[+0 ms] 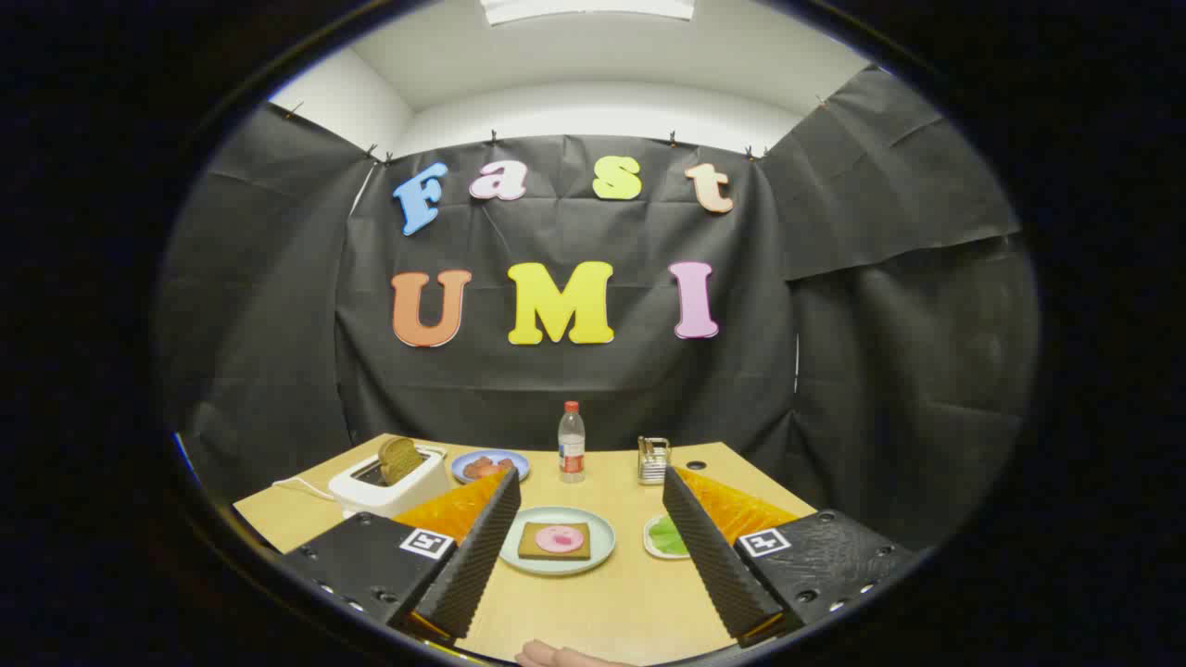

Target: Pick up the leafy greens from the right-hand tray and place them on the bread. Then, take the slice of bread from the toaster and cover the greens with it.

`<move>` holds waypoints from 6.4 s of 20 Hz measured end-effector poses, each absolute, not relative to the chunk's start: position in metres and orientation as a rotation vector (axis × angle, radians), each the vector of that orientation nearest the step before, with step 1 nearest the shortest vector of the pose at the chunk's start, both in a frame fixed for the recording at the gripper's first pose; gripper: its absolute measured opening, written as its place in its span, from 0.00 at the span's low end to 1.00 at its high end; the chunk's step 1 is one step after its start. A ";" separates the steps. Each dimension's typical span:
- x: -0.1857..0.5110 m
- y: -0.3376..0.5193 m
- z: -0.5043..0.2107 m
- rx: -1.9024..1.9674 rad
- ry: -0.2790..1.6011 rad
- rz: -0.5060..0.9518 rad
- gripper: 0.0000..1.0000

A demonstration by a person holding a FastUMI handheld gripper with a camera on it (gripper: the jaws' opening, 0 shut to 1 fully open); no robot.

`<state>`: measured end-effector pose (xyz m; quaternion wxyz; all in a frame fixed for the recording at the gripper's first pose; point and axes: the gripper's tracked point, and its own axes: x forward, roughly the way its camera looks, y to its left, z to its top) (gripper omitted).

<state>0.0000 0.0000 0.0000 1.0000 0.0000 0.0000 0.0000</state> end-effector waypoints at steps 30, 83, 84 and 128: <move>0.104 -0.105 -0.069 -0.017 0.145 -0.138 0.96; 0.257 -0.173 -0.156 0.051 0.597 -0.179 0.00; 0.253 -0.170 -0.148 0.051 0.589 -0.179 0.00; 0.279 0.041 -0.208 -0.001 0.615 0.163 0.00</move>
